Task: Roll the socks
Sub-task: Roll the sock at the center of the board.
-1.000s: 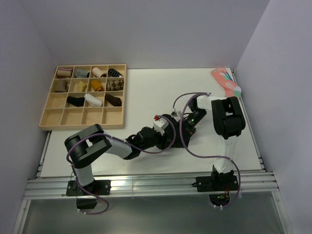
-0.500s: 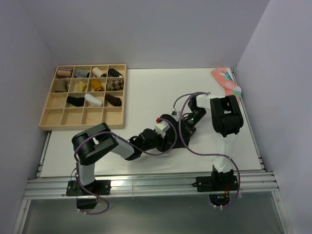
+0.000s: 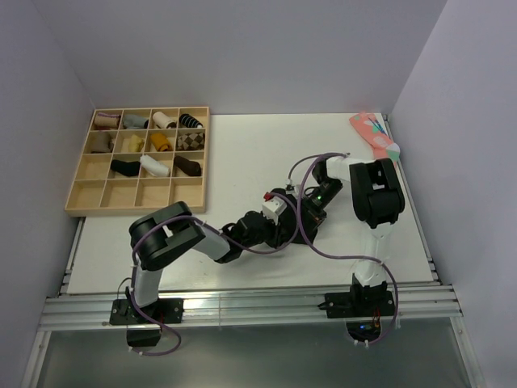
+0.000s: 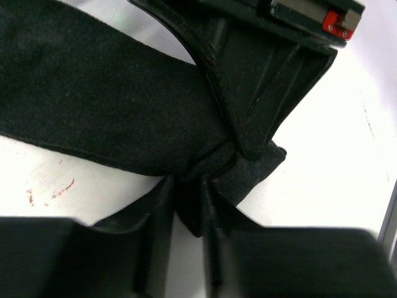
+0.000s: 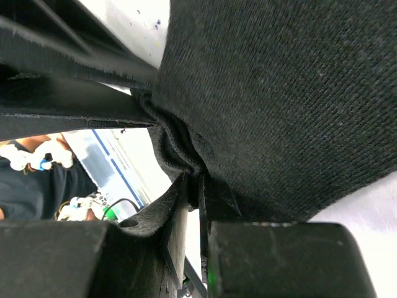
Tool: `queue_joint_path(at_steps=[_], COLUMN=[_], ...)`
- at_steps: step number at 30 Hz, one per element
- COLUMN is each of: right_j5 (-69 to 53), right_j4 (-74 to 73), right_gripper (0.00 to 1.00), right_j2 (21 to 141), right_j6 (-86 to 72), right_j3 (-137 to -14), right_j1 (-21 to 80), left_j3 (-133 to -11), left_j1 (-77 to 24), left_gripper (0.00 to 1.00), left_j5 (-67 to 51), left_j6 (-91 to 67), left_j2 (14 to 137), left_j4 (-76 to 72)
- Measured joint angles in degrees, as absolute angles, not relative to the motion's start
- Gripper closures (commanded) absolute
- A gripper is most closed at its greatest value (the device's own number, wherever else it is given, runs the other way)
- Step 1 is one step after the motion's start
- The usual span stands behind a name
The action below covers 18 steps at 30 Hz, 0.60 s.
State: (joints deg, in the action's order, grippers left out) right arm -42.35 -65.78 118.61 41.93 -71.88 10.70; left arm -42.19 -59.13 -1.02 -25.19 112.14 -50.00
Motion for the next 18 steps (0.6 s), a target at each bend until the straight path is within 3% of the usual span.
queue_joint_path(at_steps=[6,12,15,18], right_j5=[-41.04,-38.28,-36.99,-36.16], right_j4=[-64.31,-59.31,-56.05,-53.30], right_gripper=[0.94,0.92,0.84,0.69], right_j2=[117.19,112.40,109.69,107.66], right_j6=[40.53,37.45,35.90,34.72], right_j3=[-71.05,-67.57,-65.56,-64.14], right_j1=[10.70,10.72,10.72,10.72], left_j3=[-44.27,-46.52,-47.62,-49.43], left_j1=[-60.38,-61.19,-61.36,-61.39], left_gripper=[1.00,1.00,1.00,1.00], left_j5=[1.69,4.01,5.10,6.15], left_j6=[-26.24,-28.58,-30.94,-34.04], left_j2=[112.66,112.77,112.77,112.77], left_j4=[-48.14,-44.27,-42.02,-38.24])
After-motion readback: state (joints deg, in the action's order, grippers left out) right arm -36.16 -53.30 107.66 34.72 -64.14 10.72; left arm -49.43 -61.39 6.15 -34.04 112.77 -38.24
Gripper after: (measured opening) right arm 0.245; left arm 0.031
